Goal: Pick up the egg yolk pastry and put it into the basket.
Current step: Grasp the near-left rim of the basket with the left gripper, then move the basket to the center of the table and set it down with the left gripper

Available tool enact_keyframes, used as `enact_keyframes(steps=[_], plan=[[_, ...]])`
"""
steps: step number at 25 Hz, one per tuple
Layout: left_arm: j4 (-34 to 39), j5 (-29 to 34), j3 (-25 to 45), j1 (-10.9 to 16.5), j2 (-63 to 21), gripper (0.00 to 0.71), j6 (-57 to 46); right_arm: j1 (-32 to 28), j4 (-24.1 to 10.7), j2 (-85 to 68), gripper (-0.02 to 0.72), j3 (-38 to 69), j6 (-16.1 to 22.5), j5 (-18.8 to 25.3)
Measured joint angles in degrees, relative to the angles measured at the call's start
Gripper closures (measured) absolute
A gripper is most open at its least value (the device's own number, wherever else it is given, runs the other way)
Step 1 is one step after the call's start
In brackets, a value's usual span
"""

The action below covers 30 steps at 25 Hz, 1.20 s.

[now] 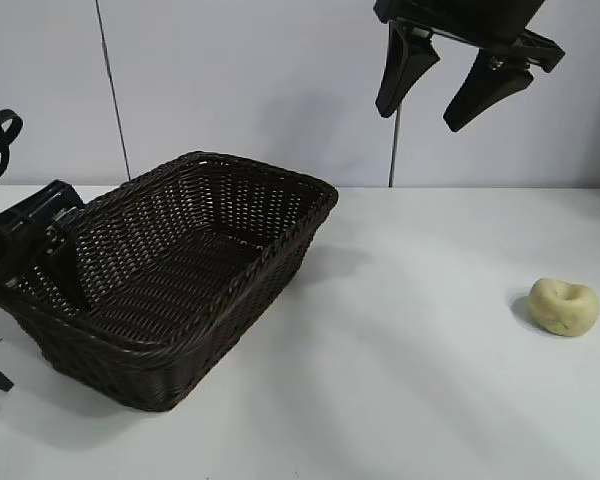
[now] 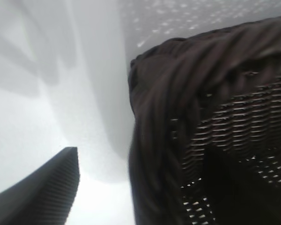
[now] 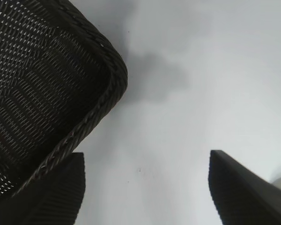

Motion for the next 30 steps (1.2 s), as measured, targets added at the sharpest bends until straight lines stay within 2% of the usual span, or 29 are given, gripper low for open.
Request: enact_keyframes(steps=[4, 7, 8, 15, 18, 30], plan=[[-0.04, -0.89, 0.00, 0.00, 0.00, 0.449, 0.00, 0.00, -0.05, 0.00, 0.176, 0.00, 0.00, 0.00], [-0.53, -1.41, 0.00, 0.00, 0.00, 0.583, -0.18, 0.00, -0.05, 0.00, 0.176, 0.00, 0.00, 0.00], [-0.85, -1.50, 0.00, 0.00, 0.00, 0.605, -0.54, 0.00, -0.05, 0.00, 0.176, 0.00, 0.00, 0.00], [-0.84, -1.18, -0.15, 0.00, 0.00, 0.606, -0.49, 0.00, -0.09, 0.00, 0.176, 0.00, 0.00, 0.00], [-1.15, 0.76, -1.25, 0.00, 0.00, 0.607, -0.15, 0.00, -0.09, 0.00, 0.176, 0.00, 0.00, 0.00], [-0.65, 12.99, -14.05, 0.00, 0.45, 0.607, 10.18, 0.00, -0.11, 0.00, 0.176, 0.00, 0.00, 0.12]])
